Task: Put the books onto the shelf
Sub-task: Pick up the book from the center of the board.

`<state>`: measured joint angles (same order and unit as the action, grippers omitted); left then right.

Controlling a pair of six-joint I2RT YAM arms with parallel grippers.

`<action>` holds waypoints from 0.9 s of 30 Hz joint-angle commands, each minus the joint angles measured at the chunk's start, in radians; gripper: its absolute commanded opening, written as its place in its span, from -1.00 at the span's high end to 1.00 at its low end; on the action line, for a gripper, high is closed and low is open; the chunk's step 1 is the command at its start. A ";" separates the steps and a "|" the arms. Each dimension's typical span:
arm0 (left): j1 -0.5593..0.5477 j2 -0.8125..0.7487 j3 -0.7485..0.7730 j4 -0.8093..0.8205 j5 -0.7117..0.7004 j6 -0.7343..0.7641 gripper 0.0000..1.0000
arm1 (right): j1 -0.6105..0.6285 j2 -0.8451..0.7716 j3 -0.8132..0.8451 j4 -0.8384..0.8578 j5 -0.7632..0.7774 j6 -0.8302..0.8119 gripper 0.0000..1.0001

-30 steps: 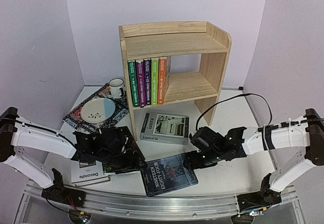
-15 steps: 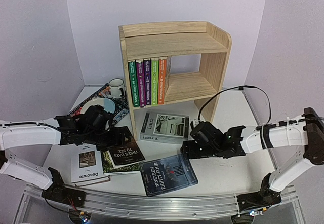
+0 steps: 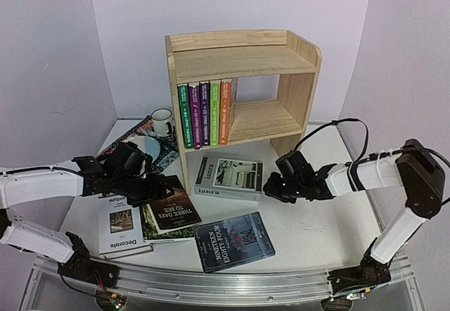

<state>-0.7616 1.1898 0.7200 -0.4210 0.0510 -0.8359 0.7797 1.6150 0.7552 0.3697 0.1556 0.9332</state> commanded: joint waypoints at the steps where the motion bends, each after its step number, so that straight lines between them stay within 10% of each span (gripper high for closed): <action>1: 0.007 -0.031 0.024 0.001 0.009 0.025 -0.57 | -0.022 0.044 0.049 0.051 -0.056 0.041 0.36; 27: 0.007 -0.013 0.021 0.007 0.036 0.031 -0.58 | -0.057 0.040 -0.034 0.236 -0.228 0.140 1.00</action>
<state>-0.7582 1.1844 0.7200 -0.4217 0.0762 -0.8150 0.7246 1.7415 0.7604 0.5928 -0.0470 1.0564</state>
